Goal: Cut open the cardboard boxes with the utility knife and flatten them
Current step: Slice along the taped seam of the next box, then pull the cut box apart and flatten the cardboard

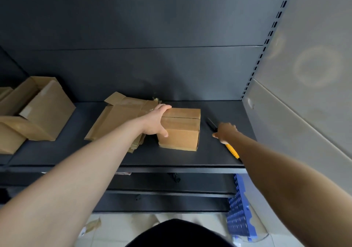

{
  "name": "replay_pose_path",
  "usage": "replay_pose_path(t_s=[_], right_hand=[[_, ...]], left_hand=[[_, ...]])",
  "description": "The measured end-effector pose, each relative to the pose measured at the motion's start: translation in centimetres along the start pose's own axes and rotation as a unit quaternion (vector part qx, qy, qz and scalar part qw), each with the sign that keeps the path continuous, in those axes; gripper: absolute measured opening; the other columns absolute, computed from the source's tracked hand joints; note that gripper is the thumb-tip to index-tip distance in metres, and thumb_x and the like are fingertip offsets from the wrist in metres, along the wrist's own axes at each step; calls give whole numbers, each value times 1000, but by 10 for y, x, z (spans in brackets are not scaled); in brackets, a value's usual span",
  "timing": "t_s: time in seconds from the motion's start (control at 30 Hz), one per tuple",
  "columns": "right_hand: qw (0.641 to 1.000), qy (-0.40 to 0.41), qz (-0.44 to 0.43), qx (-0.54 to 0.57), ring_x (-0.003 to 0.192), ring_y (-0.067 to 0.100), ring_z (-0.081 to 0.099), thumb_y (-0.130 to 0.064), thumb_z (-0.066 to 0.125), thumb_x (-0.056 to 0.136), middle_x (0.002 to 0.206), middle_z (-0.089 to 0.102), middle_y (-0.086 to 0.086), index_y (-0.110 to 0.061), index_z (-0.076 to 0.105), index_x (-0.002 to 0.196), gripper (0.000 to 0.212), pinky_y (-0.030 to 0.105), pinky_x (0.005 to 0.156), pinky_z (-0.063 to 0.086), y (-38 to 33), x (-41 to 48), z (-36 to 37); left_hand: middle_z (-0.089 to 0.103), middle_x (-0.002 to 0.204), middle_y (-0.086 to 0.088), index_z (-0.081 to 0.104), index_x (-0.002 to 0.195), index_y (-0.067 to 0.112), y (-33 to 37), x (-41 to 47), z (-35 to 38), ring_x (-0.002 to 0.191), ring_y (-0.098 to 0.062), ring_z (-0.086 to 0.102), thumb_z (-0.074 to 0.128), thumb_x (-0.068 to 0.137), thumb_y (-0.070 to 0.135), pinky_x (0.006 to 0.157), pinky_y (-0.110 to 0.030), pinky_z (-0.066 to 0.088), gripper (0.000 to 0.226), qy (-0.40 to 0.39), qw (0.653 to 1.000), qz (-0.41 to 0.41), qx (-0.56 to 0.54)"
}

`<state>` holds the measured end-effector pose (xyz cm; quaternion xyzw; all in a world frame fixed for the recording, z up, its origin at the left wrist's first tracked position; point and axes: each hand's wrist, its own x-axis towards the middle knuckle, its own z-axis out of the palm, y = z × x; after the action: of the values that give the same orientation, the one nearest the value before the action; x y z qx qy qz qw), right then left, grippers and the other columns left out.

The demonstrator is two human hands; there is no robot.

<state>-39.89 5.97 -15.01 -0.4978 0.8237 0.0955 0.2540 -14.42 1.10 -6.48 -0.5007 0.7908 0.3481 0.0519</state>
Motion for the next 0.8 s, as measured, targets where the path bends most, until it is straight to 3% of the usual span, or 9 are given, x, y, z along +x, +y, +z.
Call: replay_pose_path(t_s=[0.13, 0.23, 0.37, 0.47, 0.53, 0.63, 0.8], right_hand=[[980, 70, -82, 166, 110, 33, 57, -43, 46, 97, 119, 61, 18, -3, 58, 121, 48, 36, 89, 45, -21, -1, -34], [938, 3, -180, 296, 112, 23, 56, -53, 47, 94, 126, 60, 7, -10, 58, 126, 55, 35, 99, 44, -43, -17, -67], [920, -165, -226, 273, 123, 20, 50, -38, 66, 86, 137, 52, 1, -17, 48, 139, 60, 39, 104, 44, -60, -30, -76], [927, -167, -204, 267, 124, 24, 50, -31, 71, 84, 144, 44, 4, -12, 34, 147, 76, 36, 98, 50, -63, -29, -69], [926, -163, -207, 270, 127, 26, 48, -30, 71, 84, 148, 40, 5, -10, 30, 149, 79, 37, 97, 50, -62, -27, -67], [928, -168, -221, 249, 125, 25, 50, -31, 69, 86, 145, 44, 6, -11, 34, 147, 74, 36, 95, 52, -63, -27, -67], [927, -169, -241, 231, 115, 24, 57, -28, 64, 91, 131, 57, 4, -19, 44, 142, 56, 39, 91, 54, -66, -31, -68]], left_hand=[[0, 156, 16, 11, 152, 29, 4, -1, -2, 142, -20, 21, 76, 76, 10, 111, -34, 30, 102, -5, 1000, -9, -7], [-4, 156, 13, 11, 152, 34, 8, 0, -4, 140, -22, 22, 73, 77, 5, 103, -29, 32, 101, -10, 998, -45, -34], [7, 159, -2, 12, 152, 33, 15, 3, -3, 143, -27, 18, 68, 80, 10, 114, -41, 19, 95, 8, 965, -115, -237], [17, 158, -8, 6, 154, 21, 20, 7, 9, 142, -31, 25, 71, 84, 31, 114, -47, 26, 96, 92, 928, -196, -304], [27, 154, -12, 12, 151, 13, 28, 5, 17, 137, -35, 33, 71, 84, 35, 103, -51, 37, 91, 107, 896, -248, -352], [45, 140, -13, 30, 143, 14, 31, 6, 25, 124, -37, 47, 78, 78, 29, 98, -55, 43, 82, 131, 846, -276, -436], [41, 138, -10, 35, 137, 20, 37, 3, 36, 119, -36, 48, 82, 70, 31, 89, -57, 49, 83, 199, 799, -284, -491]])
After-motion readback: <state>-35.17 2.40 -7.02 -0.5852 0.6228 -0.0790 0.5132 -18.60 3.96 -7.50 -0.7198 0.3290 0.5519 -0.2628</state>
